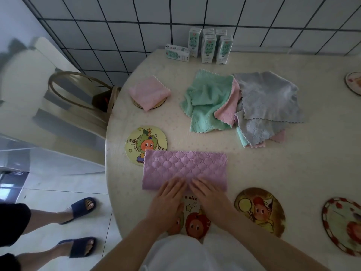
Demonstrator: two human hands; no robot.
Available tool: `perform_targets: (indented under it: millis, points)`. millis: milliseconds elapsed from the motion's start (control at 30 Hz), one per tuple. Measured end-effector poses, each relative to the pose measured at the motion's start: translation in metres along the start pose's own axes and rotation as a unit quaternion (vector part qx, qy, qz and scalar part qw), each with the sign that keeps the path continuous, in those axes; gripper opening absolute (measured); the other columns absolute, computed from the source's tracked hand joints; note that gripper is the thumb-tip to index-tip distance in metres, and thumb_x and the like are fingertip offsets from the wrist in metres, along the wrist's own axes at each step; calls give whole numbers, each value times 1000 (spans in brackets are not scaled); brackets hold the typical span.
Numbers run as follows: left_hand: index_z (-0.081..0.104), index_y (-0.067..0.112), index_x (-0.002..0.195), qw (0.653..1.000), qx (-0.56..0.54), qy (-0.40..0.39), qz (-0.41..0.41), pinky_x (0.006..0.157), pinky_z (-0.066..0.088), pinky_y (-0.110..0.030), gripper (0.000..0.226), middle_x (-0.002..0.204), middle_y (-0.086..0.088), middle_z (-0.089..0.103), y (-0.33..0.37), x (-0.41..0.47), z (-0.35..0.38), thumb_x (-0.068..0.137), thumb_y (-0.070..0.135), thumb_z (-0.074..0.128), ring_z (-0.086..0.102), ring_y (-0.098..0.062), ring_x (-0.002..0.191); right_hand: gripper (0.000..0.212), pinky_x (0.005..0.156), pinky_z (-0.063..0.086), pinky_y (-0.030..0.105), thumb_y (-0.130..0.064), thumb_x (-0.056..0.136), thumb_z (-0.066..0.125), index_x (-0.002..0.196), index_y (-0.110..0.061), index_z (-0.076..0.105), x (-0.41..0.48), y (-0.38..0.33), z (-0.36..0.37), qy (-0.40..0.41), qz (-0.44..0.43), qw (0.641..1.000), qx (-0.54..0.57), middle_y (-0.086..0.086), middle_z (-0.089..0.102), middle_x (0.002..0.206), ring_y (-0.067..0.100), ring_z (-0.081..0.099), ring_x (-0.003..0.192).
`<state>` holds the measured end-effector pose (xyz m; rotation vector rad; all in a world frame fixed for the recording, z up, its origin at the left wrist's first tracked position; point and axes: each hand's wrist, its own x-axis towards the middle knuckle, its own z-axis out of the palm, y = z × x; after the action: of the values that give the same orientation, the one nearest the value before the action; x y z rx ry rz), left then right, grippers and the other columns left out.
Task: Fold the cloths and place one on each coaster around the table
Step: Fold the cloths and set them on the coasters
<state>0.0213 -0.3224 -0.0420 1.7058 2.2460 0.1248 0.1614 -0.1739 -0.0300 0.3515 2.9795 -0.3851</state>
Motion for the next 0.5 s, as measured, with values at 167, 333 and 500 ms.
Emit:
perform_targets:
  millis: [167,333,500]
  points:
    - [35,22,145,997,47,-46,-47,112,7,-38,56,151,3,35,-27,-29,9,94,43,31,26,-19,141,77,100,46,44,-2,60,64,135,-17,50,-24,25,6,-39,0,997,-60,5,52,139,28,49,127]
    - [25,24,149,992,41,-28,-115,117,16,-44,59,155,5,25,-58,-63,11,93,43,29,28,-19,141,67,97,49,41,0,73,50,138,-15,45,-48,45,3,-55,19,995,-75,5,48,142,26,46,130]
    - [25,24,149,986,19,-42,-158,108,29,-49,58,154,4,30,-60,-69,8,98,47,9,33,-25,139,67,81,57,38,-4,56,78,120,-16,63,-40,42,-3,-53,41,996,-60,5,61,126,25,60,113]
